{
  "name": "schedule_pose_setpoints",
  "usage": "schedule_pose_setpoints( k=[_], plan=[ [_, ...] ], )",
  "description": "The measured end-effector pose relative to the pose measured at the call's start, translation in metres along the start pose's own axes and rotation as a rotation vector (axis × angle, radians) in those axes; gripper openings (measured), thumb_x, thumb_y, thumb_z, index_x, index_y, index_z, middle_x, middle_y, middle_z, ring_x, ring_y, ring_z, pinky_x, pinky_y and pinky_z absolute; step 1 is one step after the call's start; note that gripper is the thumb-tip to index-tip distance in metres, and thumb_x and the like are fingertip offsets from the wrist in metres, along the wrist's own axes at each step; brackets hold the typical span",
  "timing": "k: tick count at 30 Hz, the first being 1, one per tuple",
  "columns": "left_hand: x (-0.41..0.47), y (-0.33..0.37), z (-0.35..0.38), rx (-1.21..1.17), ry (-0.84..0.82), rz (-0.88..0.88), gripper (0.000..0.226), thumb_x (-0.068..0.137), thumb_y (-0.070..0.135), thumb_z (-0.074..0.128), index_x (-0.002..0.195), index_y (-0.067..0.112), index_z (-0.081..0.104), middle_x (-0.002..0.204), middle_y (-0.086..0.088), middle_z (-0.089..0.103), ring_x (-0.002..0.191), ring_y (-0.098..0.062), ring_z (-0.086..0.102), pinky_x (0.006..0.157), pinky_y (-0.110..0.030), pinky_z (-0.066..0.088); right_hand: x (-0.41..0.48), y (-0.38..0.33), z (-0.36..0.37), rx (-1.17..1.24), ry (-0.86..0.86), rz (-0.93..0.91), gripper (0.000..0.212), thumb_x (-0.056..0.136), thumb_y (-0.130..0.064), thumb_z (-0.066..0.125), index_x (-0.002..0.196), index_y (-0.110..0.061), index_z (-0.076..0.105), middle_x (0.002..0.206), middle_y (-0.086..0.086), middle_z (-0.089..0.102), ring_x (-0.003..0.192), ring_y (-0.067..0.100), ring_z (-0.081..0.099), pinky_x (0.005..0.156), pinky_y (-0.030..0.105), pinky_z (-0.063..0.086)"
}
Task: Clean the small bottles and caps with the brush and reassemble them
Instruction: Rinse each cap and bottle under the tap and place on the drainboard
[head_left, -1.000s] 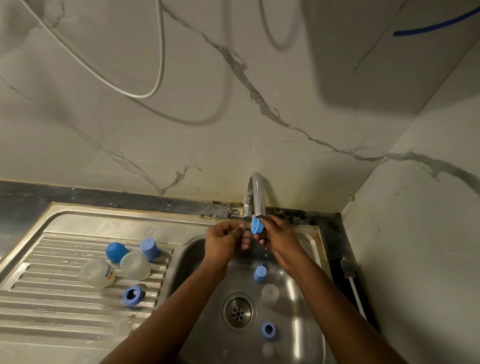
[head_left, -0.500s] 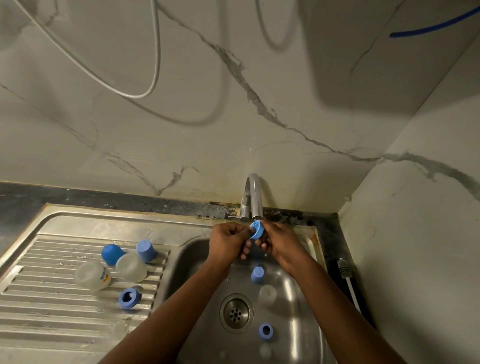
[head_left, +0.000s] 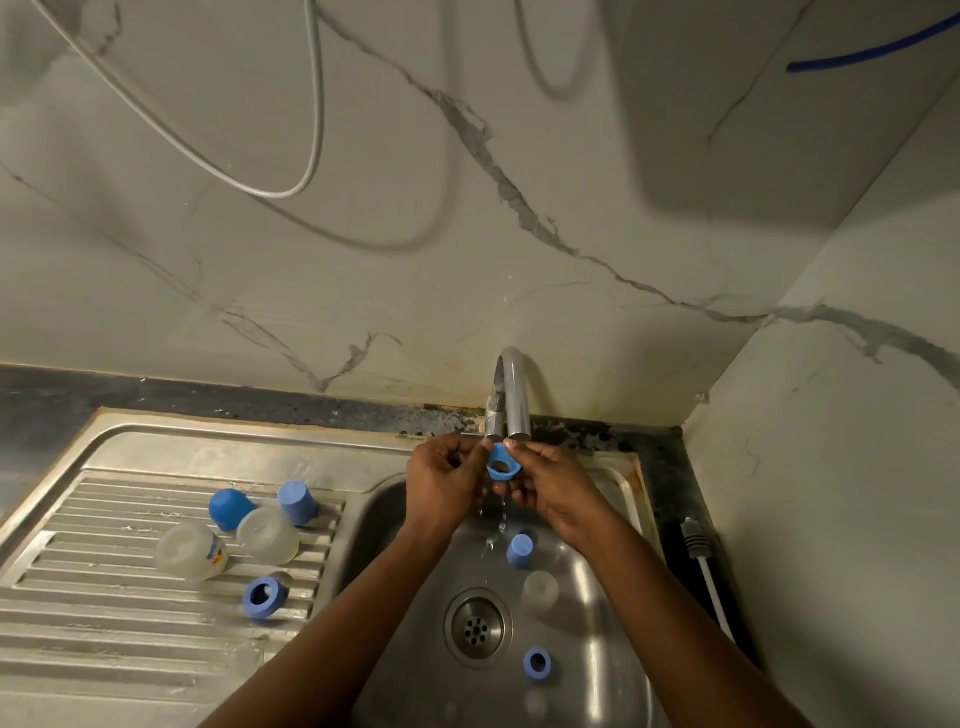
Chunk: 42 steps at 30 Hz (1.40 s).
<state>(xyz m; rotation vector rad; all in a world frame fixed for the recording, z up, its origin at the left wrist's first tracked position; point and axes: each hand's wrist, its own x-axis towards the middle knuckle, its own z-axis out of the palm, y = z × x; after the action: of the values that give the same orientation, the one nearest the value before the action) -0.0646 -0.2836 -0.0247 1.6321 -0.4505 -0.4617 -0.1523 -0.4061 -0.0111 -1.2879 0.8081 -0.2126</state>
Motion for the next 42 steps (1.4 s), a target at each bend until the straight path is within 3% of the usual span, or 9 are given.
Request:
schedule_pose_setpoints(
  k=[4,9,14,19,22,25,32,38,42],
  plan=[
    [0.0,-0.002,-0.004,-0.076,0.01,0.014,0.017,0.104,0.024,0.065,0.101,0.012,0.076,0.074,-0.007,0.075,0.063,-0.019,0.07,0.062,-0.031,0.06,0.007,-0.005,0.004,-0.141,0.085,-0.113,0.023,0.102,-0.033,0.064,0.108,-0.014,0.075,0.08,0.005,0.072,0.064,0.013,0.06,0.055,0.022,0.048],
    [0.004,-0.001,-0.008,-0.188,-0.083,0.014,0.021,0.106,0.018,0.062,0.122,0.016,0.074,0.089,-0.016,0.078,0.084,-0.036,0.077,0.081,-0.046,0.066,0.003,-0.014,0.0,-0.07,-0.047,-0.221,0.031,0.094,-0.02,0.076,0.124,-0.013,0.072,0.108,0.008,0.078,0.097,0.024,0.078,0.083,0.039,0.064],
    [0.0,-0.004,-0.006,-0.163,-0.172,0.042,0.025,0.106,0.013,0.059,0.127,0.017,0.072,0.095,-0.011,0.08,0.089,-0.036,0.077,0.085,-0.053,0.064,0.006,-0.013,-0.007,-0.259,0.013,-0.27,0.023,0.096,-0.017,0.073,0.119,-0.016,0.071,0.099,0.004,0.08,0.087,0.021,0.079,0.082,0.042,0.065],
    [-0.006,0.003,0.0,-0.292,-0.25,0.012,0.027,0.108,0.012,0.056,0.132,0.013,0.069,0.109,-0.008,0.08,0.099,-0.025,0.078,0.086,-0.035,0.064,0.011,-0.004,-0.011,-0.56,0.079,-0.273,0.019,0.105,-0.033,0.059,0.106,-0.021,0.074,0.076,0.002,0.076,0.068,0.018,0.075,0.069,0.033,0.063],
    [-0.003,0.005,0.0,-0.479,-0.297,-0.121,0.027,0.105,0.012,0.061,0.131,0.008,0.069,0.114,-0.017,0.078,0.103,-0.036,0.075,0.087,-0.04,0.065,0.008,-0.002,-0.011,-0.426,0.065,-0.249,0.02,0.106,-0.034,0.056,0.1,-0.029,0.074,0.07,-0.003,0.073,0.064,0.014,0.066,0.063,0.027,0.056],
    [0.0,0.001,-0.002,-0.529,-0.28,-0.168,0.031,0.098,0.007,0.071,0.129,0.004,0.07,0.114,-0.021,0.077,0.1,-0.036,0.074,0.09,-0.041,0.064,0.003,0.003,-0.006,-0.242,-0.007,-0.132,0.024,0.109,-0.028,0.049,0.115,-0.028,0.072,0.079,0.0,0.073,0.072,0.015,0.06,0.065,0.025,0.05],
    [0.007,-0.006,-0.006,-0.052,-0.205,0.132,0.034,0.09,0.007,0.08,0.123,0.012,0.076,0.109,0.003,0.081,0.105,-0.014,0.077,0.097,-0.036,0.061,0.004,0.007,-0.007,0.271,0.001,0.053,0.027,0.108,-0.021,0.052,0.128,-0.01,0.067,0.115,0.019,0.075,0.107,0.031,0.074,0.084,0.037,0.061],
    [0.013,-0.005,0.001,0.298,-0.199,0.322,0.031,0.086,0.013,0.085,0.111,0.028,0.077,0.102,0.013,0.069,0.092,-0.008,0.067,0.082,-0.029,0.059,-0.005,0.002,-0.004,0.216,-0.096,0.011,0.03,0.108,-0.025,0.053,0.131,-0.011,0.067,0.118,0.014,0.076,0.116,0.029,0.071,0.105,0.044,0.054],
    [0.014,-0.002,-0.001,0.271,-0.137,0.218,0.046,0.082,0.023,0.089,0.119,0.039,0.065,0.107,0.014,0.057,0.095,-0.011,0.063,0.083,-0.022,0.055,-0.006,-0.001,-0.003,0.256,-0.067,0.022,0.028,0.107,-0.023,0.054,0.128,-0.011,0.066,0.116,0.015,0.076,0.111,0.028,0.072,0.091,0.038,0.059]
  ],
)
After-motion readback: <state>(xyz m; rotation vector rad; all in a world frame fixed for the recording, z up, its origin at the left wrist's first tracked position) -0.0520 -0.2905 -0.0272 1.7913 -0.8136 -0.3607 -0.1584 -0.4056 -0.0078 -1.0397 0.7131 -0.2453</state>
